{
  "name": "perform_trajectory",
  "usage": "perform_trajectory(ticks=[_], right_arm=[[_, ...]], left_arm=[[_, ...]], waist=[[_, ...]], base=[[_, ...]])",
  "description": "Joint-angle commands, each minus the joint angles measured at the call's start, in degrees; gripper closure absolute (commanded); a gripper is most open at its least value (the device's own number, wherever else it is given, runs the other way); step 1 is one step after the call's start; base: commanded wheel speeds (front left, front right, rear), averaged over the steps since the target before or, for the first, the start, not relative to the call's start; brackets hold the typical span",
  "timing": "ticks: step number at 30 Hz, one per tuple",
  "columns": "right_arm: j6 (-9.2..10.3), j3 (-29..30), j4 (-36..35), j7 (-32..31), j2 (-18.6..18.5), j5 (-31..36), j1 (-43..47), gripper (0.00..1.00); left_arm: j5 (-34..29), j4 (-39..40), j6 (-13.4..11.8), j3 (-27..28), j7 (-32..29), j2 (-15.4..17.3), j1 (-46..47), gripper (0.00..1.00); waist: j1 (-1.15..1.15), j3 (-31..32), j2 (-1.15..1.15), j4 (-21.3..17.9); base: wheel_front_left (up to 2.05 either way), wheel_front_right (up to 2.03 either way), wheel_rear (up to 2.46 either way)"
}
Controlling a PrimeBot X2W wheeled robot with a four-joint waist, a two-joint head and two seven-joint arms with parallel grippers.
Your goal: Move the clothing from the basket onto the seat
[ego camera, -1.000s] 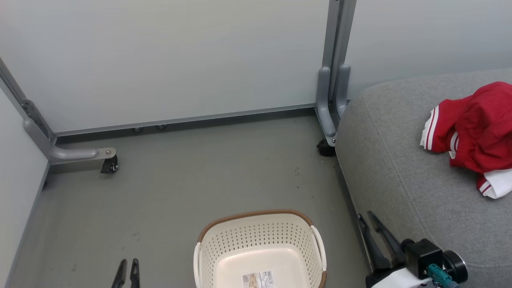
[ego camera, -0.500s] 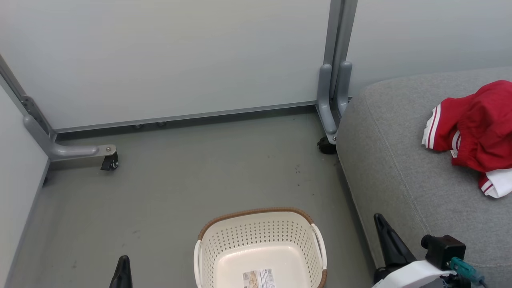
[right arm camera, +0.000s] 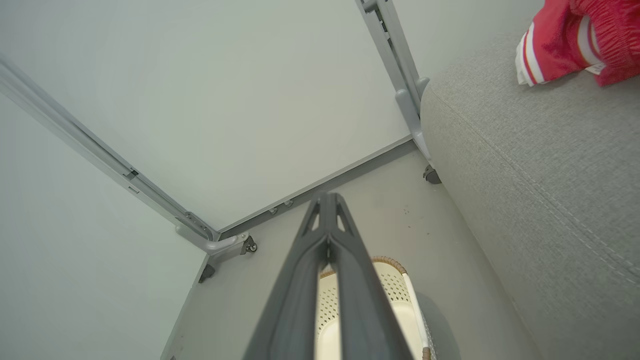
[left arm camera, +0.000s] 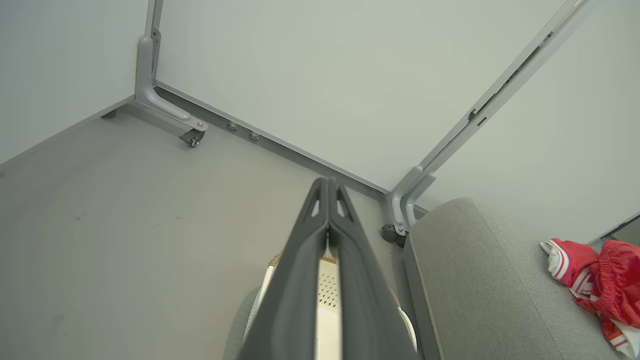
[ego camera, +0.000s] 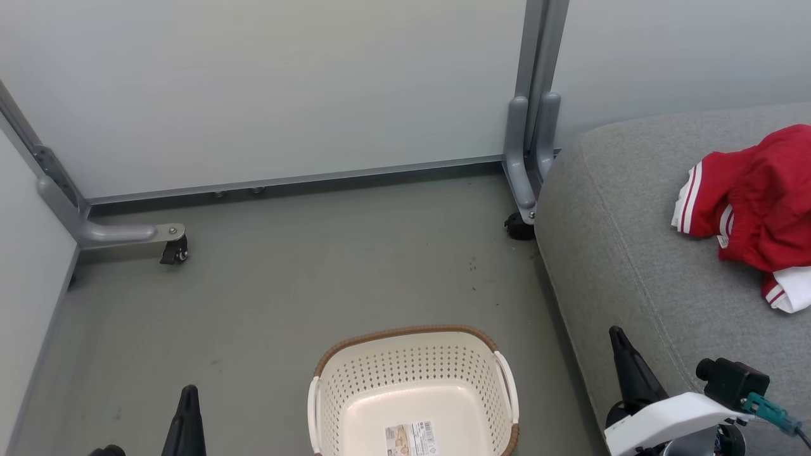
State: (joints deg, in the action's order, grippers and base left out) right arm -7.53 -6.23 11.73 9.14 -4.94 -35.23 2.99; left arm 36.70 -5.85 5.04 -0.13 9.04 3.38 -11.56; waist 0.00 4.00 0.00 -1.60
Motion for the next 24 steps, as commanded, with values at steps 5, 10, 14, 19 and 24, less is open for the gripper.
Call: perform_trajectory(ticks=[5,10,14,19,24], right_arm=[[0.02,1.1,-0.4,-1.2,-0.4,-6.1,-2.5,1.0],[0.02,1.7,-0.3,-2.1,-0.4,-10.2,-3.1,1.0],[0.02,2.2,-0.1,-2.8,-0.4,-13.4,-3.4,1.0],[0.03,2.9,0.1,-3.7,-0.4,-17.3,-4.1,1.0],[0.02,3.5,0.2,-4.5,-0.4,-20.9,-4.4,1.0]], left_arm=[[6.1,-0.1,0.4,0.5,-1.2,0.9,3.1,1.0],[10.1,-0.6,0.6,0.7,-2.0,1.0,4.2,1.0],[13.3,-1.1,0.7,0.9,-2.8,1.0,5.1,1.0],[17.1,-1.6,0.9,1.1,-3.6,1.1,6.2,1.0],[20.5,-2.2,1.0,1.3,-4.4,1.2,7.3,1.0]], waist=[[0.0,-0.2,0.0,0.1],[0.0,-0.4,0.0,0.2],[0.0,-0.6,0.0,0.2],[0.0,-0.8,0.0,0.3],[0.0,-1.0,0.0,0.4]], base=[[0.0,0.0,0.0],[0.0,0.0,0.0],[0.0,0.0,0.0],[0.0,0.0,0.0],[0.0,0.0,0.0]])
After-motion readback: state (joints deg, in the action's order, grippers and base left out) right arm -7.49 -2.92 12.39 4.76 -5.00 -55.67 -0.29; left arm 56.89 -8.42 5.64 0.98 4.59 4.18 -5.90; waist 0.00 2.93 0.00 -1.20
